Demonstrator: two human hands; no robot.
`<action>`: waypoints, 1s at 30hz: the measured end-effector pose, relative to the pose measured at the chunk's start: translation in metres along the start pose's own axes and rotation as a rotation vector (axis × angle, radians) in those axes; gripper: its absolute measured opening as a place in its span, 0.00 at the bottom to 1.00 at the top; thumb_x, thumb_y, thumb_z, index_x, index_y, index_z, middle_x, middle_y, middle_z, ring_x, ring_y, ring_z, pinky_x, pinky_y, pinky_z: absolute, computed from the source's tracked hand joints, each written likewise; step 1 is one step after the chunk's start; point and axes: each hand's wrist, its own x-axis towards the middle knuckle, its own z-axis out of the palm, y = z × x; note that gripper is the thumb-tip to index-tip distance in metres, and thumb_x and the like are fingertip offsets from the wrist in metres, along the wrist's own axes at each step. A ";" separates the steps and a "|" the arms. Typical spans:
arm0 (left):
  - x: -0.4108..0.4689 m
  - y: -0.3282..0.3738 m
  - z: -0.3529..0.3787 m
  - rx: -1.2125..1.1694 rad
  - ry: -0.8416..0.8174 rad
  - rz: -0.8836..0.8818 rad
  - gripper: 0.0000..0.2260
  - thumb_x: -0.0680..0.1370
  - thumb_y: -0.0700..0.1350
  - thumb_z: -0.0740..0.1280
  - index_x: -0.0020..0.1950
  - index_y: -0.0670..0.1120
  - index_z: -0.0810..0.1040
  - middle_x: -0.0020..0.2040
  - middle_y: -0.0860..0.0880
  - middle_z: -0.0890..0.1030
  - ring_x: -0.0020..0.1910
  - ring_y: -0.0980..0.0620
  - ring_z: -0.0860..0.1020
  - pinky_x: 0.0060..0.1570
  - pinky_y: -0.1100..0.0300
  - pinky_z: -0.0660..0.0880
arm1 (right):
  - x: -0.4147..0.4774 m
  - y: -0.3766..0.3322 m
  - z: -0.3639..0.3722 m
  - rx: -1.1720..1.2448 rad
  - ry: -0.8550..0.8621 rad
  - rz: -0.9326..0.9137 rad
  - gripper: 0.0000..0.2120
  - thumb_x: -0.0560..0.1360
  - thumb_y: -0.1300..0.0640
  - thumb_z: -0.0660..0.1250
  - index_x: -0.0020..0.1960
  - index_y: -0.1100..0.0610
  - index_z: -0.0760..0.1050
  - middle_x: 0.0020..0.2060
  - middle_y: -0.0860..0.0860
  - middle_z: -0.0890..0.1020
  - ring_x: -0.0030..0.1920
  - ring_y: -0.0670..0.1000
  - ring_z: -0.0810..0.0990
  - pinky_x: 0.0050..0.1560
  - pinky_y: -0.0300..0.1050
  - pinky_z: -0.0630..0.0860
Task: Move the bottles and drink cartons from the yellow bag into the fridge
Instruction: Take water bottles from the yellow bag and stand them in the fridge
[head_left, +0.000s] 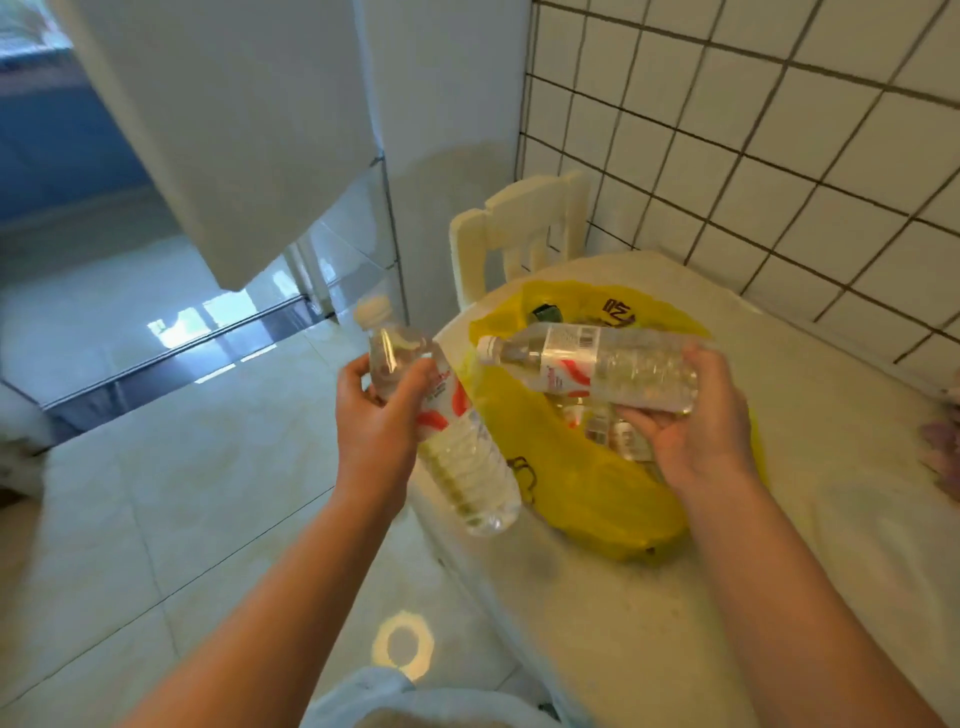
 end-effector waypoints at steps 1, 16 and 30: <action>0.003 -0.001 -0.017 -0.025 0.009 -0.053 0.17 0.76 0.44 0.71 0.61 0.41 0.72 0.44 0.47 0.83 0.38 0.54 0.84 0.35 0.61 0.79 | -0.007 0.012 0.009 -0.005 -0.026 0.028 0.35 0.65 0.46 0.75 0.69 0.55 0.70 0.59 0.58 0.82 0.54 0.61 0.84 0.44 0.60 0.81; 0.065 -0.006 -0.352 -0.538 -0.049 -0.684 0.20 0.76 0.62 0.66 0.53 0.44 0.77 0.42 0.44 0.78 0.37 0.47 0.78 0.42 0.52 0.77 | -0.174 0.258 0.180 -0.066 -0.164 0.518 0.12 0.77 0.51 0.64 0.56 0.57 0.77 0.54 0.60 0.83 0.53 0.60 0.82 0.47 0.53 0.83; 0.127 0.012 -0.528 -0.599 0.240 -0.707 0.22 0.71 0.55 0.72 0.61 0.46 0.76 0.44 0.41 0.79 0.41 0.45 0.79 0.47 0.49 0.78 | -0.207 0.389 0.356 -0.173 -0.477 0.990 0.27 0.70 0.48 0.70 0.66 0.58 0.74 0.56 0.62 0.82 0.50 0.61 0.84 0.55 0.52 0.77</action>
